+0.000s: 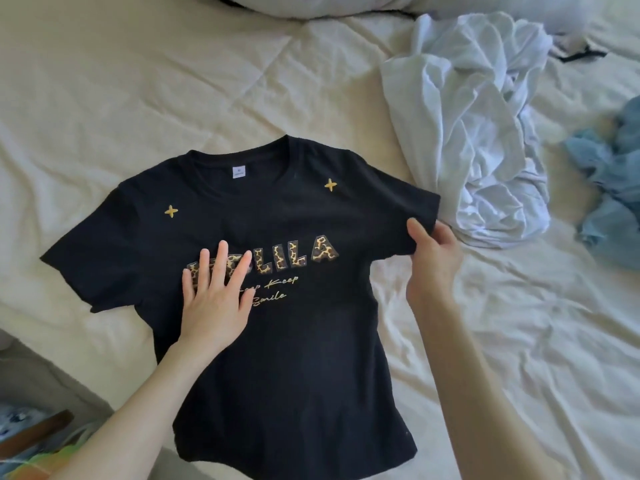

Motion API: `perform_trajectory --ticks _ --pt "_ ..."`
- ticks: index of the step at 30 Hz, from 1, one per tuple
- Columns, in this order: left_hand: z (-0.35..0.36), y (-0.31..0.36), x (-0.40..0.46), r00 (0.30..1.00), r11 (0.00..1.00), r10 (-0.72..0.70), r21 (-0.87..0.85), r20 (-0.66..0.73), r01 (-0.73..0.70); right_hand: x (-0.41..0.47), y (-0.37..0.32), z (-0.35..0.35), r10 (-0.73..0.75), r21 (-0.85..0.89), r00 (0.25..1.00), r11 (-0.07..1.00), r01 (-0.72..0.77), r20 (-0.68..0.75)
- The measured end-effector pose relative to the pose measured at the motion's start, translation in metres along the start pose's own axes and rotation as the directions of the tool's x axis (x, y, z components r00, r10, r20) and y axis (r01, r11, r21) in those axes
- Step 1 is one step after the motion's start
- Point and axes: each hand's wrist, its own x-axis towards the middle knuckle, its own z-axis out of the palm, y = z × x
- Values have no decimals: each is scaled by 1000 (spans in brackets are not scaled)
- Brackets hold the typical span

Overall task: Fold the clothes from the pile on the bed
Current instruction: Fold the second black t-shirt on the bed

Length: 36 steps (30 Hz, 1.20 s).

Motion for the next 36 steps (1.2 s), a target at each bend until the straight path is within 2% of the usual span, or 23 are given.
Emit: perform_trajectory --ticks 2,4,6,9,11,15,19,23,25,27,30,33,36 --pt "-9 13 1 997 998 -43 -38 -64 41 5 10 -15 58 -45 998 997 -58 -5" --pt "-17 29 7 984 997 -30 -69 -174 18 12 15 -23 235 11 965 971 -237 114" --pt "-24 50 18 968 992 96 -61 -231 -112 19 15 -24 311 17 919 946 -324 242" --pt "-38 87 45 908 934 337 -36 -249 -357 22 19 -20 271 -89 913 962 -256 306" --pt "-50 113 67 861 881 446 -51 -245 -471 18 22 -18 235 -183 930 965 -189 281" --pt "-71 156 109 836 814 516 -196 -188 -546 9 30 -26 266 -135 944 961 -243 194" --pt "-74 184 141 795 800 589 -36 -142 -599 3 35 -30 360 -213 856 930 -298 372" --pt "-71 203 160 820 820 573 17 -17 -572 7 33 -29 325 -37 867 941 -337 378" --pt "-71 211 165 822 822 569 0 -23 -569 7 35 -28 229 -70 908 973 -218 351" --pt "-73 215 169 833 825 549 -118 -70 -553 7 39 -27 130 -123 936 988 -94 328" --pt "-80 213 172 866 802 490 -338 -99 -492 9 43 -26 67 -91 944 995 -40 323" --pt "-84 207 173 866 793 491 -366 -89 -488 11 43 -23 42 -99 926 995 -5 376" --pt "-84 206 175 865 777 489 -394 -112 -490 17 39 -19 46 -195 904 980 42 424"
